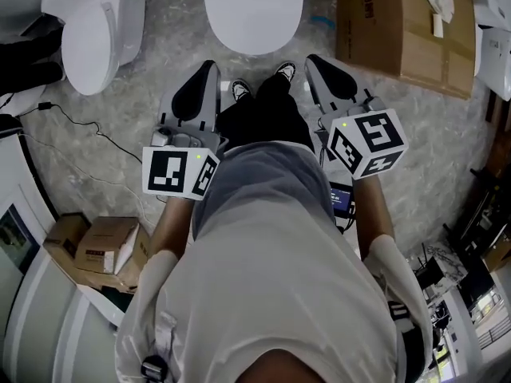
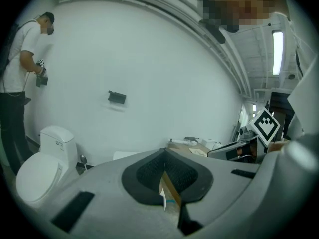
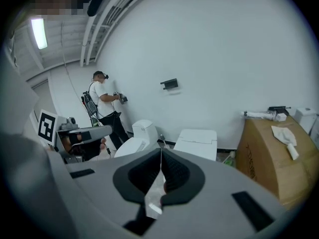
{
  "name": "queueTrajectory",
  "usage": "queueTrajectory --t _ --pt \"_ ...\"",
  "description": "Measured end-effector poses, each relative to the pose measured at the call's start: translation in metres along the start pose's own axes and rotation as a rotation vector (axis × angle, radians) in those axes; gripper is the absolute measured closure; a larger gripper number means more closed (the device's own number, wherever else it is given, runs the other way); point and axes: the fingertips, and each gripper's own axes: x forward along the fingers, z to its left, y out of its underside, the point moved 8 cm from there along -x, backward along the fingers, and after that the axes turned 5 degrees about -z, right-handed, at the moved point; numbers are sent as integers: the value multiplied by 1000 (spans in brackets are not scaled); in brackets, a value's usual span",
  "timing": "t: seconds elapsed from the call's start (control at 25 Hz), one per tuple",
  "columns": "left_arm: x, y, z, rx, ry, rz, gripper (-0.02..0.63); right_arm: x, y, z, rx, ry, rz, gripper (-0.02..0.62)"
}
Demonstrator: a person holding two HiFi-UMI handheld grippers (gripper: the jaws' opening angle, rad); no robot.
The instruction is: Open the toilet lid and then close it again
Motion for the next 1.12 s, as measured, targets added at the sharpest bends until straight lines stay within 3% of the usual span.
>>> queueTrajectory --t 0.4,0.6,1.12 --pt "14 28 2 -22 -17 65 598 13 39 -19 67 2 105 584" --pt "17 37 4 54 -38 70 598 21 57 -23 80 -4 134 584" --pt "20 88 17 9 -60 120 598 47 101 -28 98 4 145 584"
